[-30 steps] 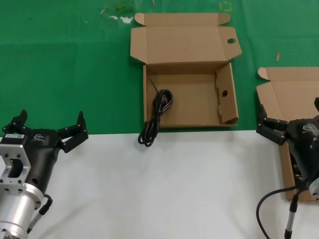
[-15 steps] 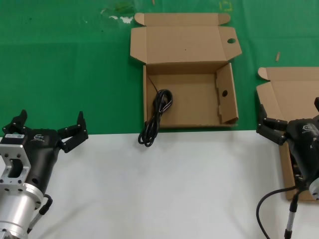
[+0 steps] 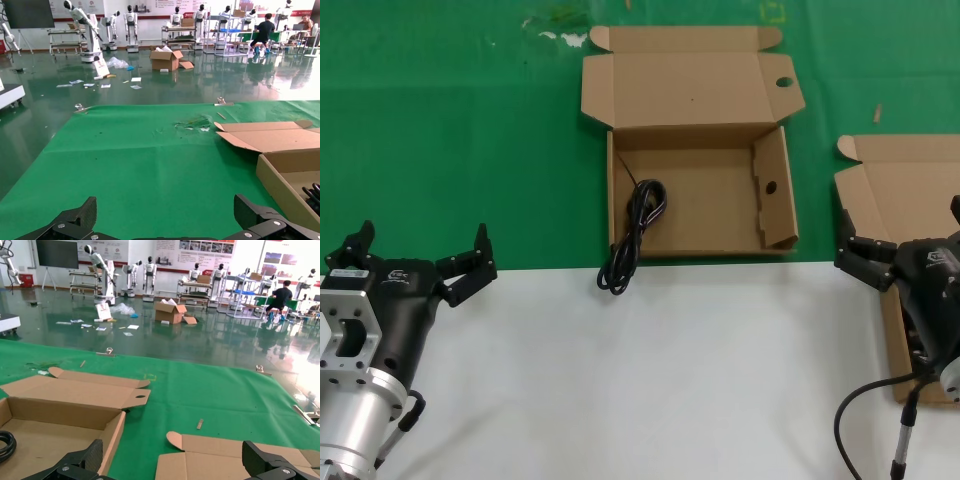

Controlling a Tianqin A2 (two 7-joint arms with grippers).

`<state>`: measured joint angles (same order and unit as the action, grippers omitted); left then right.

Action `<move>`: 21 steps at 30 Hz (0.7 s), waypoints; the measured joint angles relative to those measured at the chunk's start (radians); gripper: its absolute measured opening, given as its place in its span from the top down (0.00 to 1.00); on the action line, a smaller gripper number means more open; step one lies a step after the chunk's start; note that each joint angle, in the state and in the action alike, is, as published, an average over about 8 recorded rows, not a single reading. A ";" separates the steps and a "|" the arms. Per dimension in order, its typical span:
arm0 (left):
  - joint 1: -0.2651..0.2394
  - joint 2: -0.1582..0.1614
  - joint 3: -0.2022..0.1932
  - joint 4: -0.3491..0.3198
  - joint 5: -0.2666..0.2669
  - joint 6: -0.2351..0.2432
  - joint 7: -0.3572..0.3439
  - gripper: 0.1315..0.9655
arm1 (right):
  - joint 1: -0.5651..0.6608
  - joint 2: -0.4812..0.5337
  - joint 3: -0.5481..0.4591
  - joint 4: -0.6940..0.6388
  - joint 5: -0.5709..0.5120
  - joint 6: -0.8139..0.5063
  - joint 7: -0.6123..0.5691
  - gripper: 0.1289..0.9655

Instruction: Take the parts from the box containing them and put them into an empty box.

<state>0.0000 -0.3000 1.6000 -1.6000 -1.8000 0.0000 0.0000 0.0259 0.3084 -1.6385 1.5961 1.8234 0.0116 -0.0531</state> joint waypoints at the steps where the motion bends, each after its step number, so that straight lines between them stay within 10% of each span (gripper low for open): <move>1: 0.000 0.000 0.000 0.000 0.000 0.000 0.000 0.00 | 0.000 0.000 0.000 0.000 0.000 0.000 0.000 0.00; 21: 0.000 0.000 0.000 0.000 0.000 0.000 0.000 0.00 | 0.000 0.000 0.000 0.000 0.000 0.000 0.000 0.00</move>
<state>0.0000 -0.3000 1.6000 -1.6000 -1.8000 0.0000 0.0000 0.0259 0.3084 -1.6385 1.5961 1.8234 0.0116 -0.0531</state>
